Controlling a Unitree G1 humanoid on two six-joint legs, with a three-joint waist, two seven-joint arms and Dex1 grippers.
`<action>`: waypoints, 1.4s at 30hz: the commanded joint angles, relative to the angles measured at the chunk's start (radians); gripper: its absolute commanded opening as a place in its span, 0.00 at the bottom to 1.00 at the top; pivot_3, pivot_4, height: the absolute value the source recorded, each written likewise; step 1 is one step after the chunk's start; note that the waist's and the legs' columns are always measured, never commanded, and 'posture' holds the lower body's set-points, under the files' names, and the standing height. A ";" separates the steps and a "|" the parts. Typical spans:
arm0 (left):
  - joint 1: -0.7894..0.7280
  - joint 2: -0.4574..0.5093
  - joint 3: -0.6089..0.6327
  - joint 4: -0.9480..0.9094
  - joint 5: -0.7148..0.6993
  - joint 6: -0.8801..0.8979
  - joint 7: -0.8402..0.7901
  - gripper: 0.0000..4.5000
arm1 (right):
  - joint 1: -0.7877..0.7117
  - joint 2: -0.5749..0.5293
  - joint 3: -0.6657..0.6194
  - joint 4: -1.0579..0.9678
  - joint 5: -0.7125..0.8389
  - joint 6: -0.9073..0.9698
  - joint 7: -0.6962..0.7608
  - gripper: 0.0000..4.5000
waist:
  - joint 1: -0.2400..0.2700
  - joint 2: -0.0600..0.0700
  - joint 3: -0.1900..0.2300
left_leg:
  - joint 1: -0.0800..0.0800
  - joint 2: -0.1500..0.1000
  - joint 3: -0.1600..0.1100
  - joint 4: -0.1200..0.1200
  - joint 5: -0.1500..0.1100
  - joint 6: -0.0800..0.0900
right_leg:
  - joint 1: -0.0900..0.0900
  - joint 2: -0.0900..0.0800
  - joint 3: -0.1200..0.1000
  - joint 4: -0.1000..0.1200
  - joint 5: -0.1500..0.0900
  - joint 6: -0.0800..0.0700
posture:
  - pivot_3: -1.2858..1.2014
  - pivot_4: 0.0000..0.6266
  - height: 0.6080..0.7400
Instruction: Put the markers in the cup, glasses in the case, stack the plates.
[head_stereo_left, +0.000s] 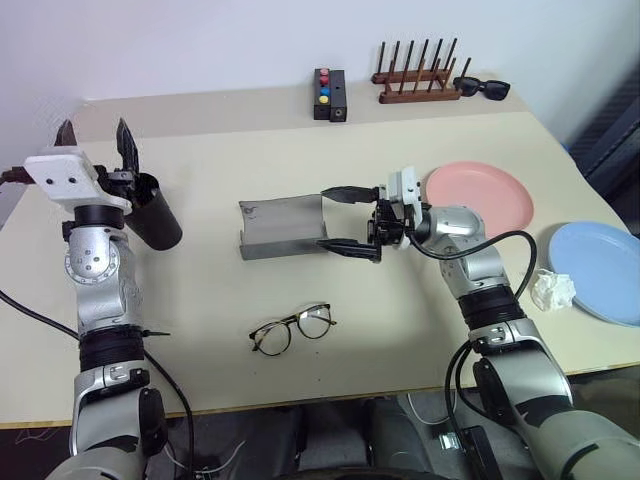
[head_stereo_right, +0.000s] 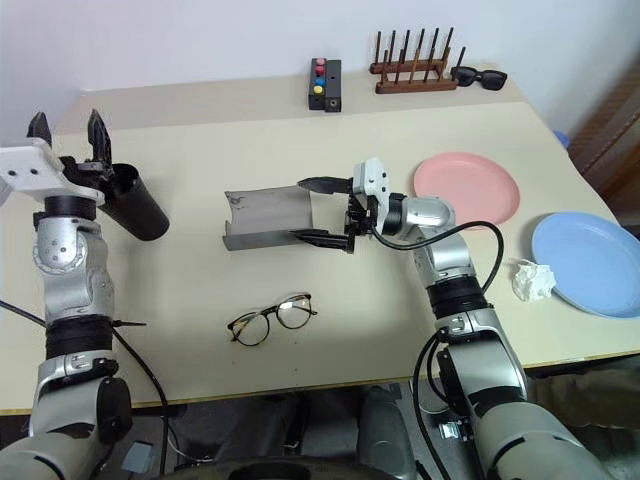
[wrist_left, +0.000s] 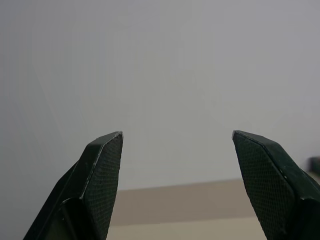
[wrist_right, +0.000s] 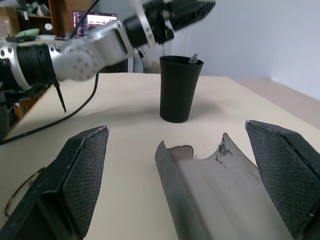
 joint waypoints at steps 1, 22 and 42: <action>-0.013 0.034 -0.013 -0.153 -0.175 0.177 -0.127 0.79 | 0.008 -0.033 -0.014 -0.076 0.002 0.017 -0.001 1.00 | -0.001 0.000 0.000 | 0.000 0.000 0.000 0.000 0.000 0.000 | 0.000 0.000 0.000 0.000 0.000 0.000 | 0.52 0.24 1.00; -0.221 0.269 -0.446 0.163 -0.129 0.558 -0.997 0.79 | 0.251 -0.175 -0.073 -0.298 -0.084 0.089 -0.286 1.00 | 0.002 0.000 0.000 | 0.000 -0.001 0.000 -0.001 0.000 -0.001 | -0.001 0.000 0.000 0.002 0.000 0.000 | 0.52 0.24 1.00; -0.494 0.184 -0.556 0.826 0.209 0.082 -1.389 0.79 | 0.469 -0.200 -0.132 -0.578 -0.067 0.198 -0.467 1.00 | 0.002 -0.002 0.002 | 0.000 -0.001 0.001 0.000 0.001 0.000 | -0.002 0.000 0.000 0.004 0.000 0.000 | 0.52 0.24 1.00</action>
